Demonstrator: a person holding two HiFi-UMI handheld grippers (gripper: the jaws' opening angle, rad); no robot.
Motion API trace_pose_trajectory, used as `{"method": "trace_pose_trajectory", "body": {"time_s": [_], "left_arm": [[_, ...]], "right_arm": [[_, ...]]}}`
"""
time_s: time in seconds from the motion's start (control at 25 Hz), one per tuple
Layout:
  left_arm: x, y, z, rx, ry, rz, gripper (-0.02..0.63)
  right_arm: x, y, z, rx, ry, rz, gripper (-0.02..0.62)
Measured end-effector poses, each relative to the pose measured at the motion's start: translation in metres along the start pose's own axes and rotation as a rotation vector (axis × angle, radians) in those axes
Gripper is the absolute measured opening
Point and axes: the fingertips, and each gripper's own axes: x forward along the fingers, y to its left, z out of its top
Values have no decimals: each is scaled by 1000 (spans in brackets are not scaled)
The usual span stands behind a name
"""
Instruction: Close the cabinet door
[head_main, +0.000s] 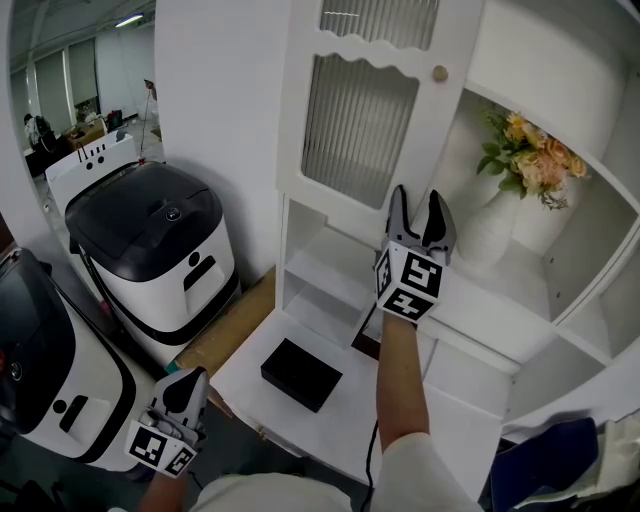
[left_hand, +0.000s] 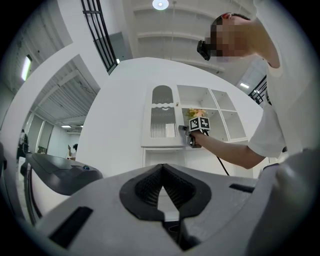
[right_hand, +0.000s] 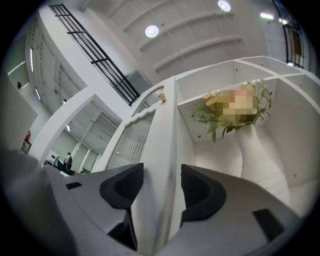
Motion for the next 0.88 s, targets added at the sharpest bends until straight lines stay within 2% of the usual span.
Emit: {"method": "trace_pose_trajectory", "body": {"time_s": [0.28,0.44,0.64,0.88], "left_arm": [[2,10,1,-5,1,-16,5],[4,15,1,-8,1,-33,5],[6,20,2,-7,2,-52,5],[4,27,6,-9,-1,-75,5]], "right_arm": [[6,-5,-3,-14,18,-19,236],[10,-5,-5,-22,28,-17,233],[12,-5,-9,63,43,16,225],[12,-2,-7,33,65,7,199]]}}
